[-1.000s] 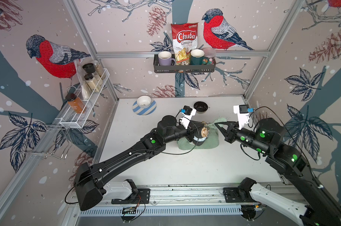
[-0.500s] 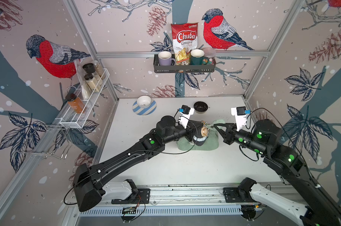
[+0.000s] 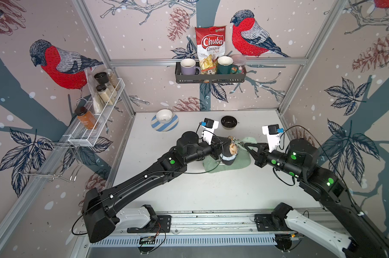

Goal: Remove the decoration from the bag
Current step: Remove the decoration item from the bag.

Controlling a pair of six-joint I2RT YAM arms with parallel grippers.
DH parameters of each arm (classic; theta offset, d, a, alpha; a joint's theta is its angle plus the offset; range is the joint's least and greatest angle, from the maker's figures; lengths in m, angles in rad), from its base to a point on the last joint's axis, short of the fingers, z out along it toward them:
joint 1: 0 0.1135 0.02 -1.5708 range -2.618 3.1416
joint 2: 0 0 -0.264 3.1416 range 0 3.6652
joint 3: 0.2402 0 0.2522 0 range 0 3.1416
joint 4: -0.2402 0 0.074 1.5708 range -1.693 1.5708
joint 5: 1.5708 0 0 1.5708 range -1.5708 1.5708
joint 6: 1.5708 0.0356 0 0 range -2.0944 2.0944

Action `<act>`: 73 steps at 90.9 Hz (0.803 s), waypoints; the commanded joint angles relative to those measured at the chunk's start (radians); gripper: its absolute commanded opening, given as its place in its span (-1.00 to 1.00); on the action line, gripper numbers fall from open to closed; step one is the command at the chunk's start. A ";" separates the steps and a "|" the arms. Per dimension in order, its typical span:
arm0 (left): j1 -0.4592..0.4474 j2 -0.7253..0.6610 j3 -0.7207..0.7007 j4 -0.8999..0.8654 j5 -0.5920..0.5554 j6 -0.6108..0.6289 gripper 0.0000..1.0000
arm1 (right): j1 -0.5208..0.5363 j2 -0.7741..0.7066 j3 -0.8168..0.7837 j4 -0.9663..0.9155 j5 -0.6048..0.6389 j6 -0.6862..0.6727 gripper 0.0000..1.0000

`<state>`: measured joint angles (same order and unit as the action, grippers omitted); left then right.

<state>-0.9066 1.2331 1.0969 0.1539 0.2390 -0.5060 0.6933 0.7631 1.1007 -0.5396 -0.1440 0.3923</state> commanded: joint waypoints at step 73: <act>0.018 0.019 -0.041 0.208 0.017 -0.190 -1.00 | -0.057 0.086 -0.027 -0.046 0.098 -0.035 -1.00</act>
<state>-0.8871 1.2766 1.0496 0.3023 0.3035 -0.7067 0.6411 0.8574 1.0843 -0.5755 -0.0677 0.3660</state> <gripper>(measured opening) 0.079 0.049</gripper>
